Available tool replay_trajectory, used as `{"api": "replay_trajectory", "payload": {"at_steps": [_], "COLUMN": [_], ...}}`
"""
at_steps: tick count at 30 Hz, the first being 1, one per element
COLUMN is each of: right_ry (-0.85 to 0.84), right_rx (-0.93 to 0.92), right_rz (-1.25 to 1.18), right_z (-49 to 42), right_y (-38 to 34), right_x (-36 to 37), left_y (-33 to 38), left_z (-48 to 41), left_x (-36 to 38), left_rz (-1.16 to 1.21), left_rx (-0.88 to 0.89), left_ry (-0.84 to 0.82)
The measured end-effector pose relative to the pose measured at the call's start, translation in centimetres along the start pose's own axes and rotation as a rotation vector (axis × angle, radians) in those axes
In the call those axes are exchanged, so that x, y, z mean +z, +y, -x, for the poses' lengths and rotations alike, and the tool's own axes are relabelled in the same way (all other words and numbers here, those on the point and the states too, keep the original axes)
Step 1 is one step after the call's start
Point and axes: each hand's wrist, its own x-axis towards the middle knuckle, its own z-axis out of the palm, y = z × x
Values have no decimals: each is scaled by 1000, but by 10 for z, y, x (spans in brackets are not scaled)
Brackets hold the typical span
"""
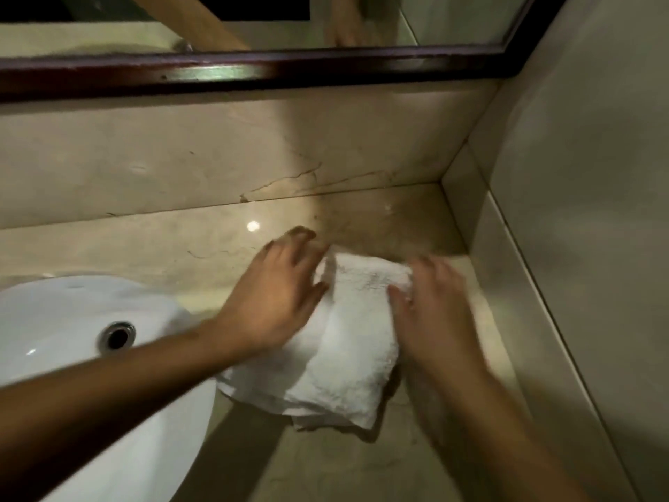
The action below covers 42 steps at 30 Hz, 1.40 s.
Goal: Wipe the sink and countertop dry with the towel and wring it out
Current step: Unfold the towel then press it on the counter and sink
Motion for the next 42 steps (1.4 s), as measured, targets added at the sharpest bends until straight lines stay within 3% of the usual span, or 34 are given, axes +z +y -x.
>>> {"api": "replay_trajectory", "payload": {"at_steps": [2,4,12,16,21,25,32,37,42], "right_ry": [3,57,187,306,202,272,210,188,128], "right_rx": [-116,-196,-17,6,-117,-121,-156,-276,-398], "right_rz": [76,189,336,209,345,314,350,386,314], "right_z": [21,27,26,6,-75,-112,-107,-104,-94], "right_y": [-16,-22,26,40,54,54,43,4,-80], "right_x": [38,71,66,69,43,34,33,50,86], "left_y": [12,14,68,83,80,77,68,29,-40], "left_z": [24,36,12,-20,-85,-121,-113,-78,-22], "left_x": [25,44,71,78,77,80,72,71,43], "left_rz": [-15,-47,-43,-34,22,-8,38,66,12], "left_rx": [-44,-34,-7,36,-94,-121,-130,-216,-360], "left_ry": [-96,-79,-30,2,33,54,6,215,248]}}
